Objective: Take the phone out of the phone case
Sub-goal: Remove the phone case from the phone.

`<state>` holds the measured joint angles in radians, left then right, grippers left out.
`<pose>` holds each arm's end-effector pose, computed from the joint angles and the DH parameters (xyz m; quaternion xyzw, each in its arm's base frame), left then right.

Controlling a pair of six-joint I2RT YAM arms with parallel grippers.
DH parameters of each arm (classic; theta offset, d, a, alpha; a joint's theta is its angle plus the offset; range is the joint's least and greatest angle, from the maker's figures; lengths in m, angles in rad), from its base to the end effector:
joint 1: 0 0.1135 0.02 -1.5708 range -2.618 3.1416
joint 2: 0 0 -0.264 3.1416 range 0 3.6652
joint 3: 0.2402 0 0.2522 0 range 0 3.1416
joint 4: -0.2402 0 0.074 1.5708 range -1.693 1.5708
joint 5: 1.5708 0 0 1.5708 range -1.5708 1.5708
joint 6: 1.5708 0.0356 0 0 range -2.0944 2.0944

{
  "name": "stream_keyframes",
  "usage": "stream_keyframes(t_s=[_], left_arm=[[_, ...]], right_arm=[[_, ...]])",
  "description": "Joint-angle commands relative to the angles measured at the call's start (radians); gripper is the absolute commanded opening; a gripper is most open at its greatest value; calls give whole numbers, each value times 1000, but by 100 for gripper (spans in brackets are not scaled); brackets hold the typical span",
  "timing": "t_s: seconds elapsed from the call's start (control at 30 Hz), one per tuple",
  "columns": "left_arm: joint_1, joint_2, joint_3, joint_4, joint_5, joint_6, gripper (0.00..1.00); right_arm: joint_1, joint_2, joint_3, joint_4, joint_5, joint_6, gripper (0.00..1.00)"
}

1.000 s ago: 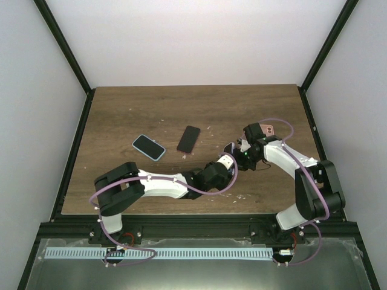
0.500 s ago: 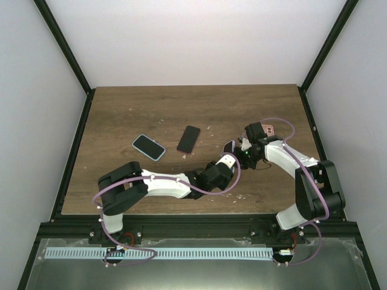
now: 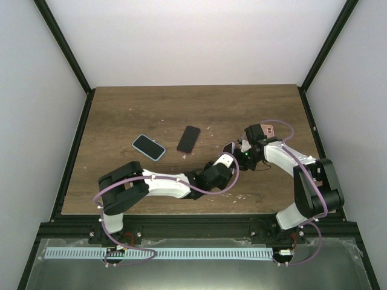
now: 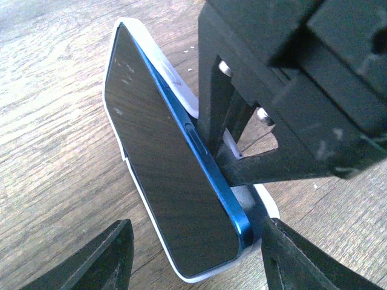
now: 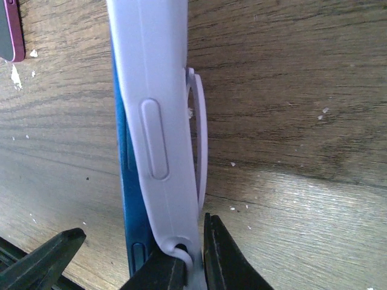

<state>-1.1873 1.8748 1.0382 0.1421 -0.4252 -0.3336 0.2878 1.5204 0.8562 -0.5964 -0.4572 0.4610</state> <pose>0.1593 -0.3557 0.1556 0.2850 0.8428 -0.1474 0.4322 0.2534 0.0914 0.1725 0.0484 0.9617 0.2634 0.0582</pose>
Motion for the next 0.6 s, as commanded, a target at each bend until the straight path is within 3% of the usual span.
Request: stream_keyframes(t_s=[0.0, 0.27, 0.43, 0.57], left_arm=[[10, 17, 19, -3, -21, -7, 58], [17, 65, 29, -35, -30, 19, 57], [4, 136, 102, -105, -151, 89, 57], [2, 153, 124, -107, -209, 129, 46]], right_arm=[[-2, 11, -10, 5, -27, -19, 1], [-2, 23, 2, 10, -43, -19, 1], [-2, 20, 3, 20, -97, -22, 1], [-2, 12, 7, 16, -103, -25, 1]])
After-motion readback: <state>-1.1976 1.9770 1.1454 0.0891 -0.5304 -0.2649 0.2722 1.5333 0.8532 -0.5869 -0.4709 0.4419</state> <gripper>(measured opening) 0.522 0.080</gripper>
